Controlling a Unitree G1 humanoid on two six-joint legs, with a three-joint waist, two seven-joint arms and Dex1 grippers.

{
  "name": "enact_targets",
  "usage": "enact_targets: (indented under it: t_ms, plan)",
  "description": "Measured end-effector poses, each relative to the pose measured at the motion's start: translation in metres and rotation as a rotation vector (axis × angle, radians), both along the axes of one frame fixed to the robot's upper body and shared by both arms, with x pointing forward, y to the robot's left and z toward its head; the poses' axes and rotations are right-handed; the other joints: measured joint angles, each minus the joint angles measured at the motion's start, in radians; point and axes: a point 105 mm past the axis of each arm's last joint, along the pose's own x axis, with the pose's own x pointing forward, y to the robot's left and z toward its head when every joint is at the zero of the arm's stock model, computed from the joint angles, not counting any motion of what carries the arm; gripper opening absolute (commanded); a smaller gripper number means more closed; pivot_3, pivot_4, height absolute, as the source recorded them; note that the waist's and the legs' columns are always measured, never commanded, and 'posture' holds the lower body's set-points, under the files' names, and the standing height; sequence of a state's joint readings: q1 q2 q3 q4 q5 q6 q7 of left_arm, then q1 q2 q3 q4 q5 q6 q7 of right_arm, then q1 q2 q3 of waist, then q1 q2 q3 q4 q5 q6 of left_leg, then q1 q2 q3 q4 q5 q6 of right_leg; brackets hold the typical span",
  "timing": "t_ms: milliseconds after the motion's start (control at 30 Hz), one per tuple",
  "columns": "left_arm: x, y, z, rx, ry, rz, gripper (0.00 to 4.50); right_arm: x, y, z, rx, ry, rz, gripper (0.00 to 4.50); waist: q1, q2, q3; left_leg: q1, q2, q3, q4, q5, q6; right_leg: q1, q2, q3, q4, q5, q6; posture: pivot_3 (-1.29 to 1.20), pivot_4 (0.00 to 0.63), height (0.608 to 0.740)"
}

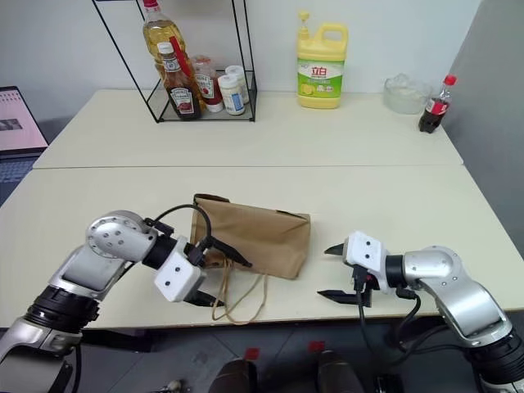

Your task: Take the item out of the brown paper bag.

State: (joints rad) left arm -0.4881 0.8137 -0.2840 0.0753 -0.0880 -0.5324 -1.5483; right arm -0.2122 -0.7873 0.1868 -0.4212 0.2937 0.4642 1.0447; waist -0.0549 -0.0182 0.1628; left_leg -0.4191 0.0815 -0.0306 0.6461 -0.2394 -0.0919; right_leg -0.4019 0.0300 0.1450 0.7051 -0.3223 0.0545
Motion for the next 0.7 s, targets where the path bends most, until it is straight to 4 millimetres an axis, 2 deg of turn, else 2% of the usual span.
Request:
enact_targets:
  t_ms: [100,333,500,533,700]
  plan:
    - [0.003,0.001,-0.005,-0.007,-0.008,0.009,3.97,-0.001,0.002,-0.002,-0.031,-0.031,0.028,4.5,0.0,0.0,0.0,0.001,0.0,0.0,0.0,0.0,0.0,0.0,0.0,0.0,0.0,0.0,0.0,0.0,0.15,0.74]
    - [0.012,-0.009,-0.006,-0.099,0.065,0.108,1.76,-0.008,0.008,-0.008,-0.107,-0.125,0.151,4.5,0.0,0.0,0.0,0.001,0.0,0.0,0.0,0.0,0.0,0.001,0.0,0.0,0.0,0.0,0.0,0.0,0.15,0.74]
    - [0.023,-0.015,0.0,-0.231,0.281,0.33,0.19,-0.011,0.008,-0.016,-0.174,-0.197,0.232,4.5,0.0,0.0,0.0,0.002,0.0,-0.001,0.0,0.0,0.0,0.003,0.0,-0.001,0.0,0.0,0.001,0.0,0.15,0.74]
    - [0.025,-0.015,0.002,-0.254,0.316,0.372,0.02,-0.01,0.008,-0.018,-0.187,-0.211,0.242,4.5,0.0,0.0,0.0,0.002,0.0,-0.001,0.0,0.0,0.0,0.003,0.0,-0.001,0.0,0.0,0.001,0.0,0.15,0.74]
    - [0.04,-0.024,0.018,-0.398,0.465,0.559,0.02,-0.004,0.019,-0.016,-0.187,-0.328,0.298,4.5,0.001,0.0,0.0,0.003,0.0,-0.003,0.001,0.0,0.0,0.005,0.0,-0.002,0.0,0.0,0.001,0.0,0.15,0.74]
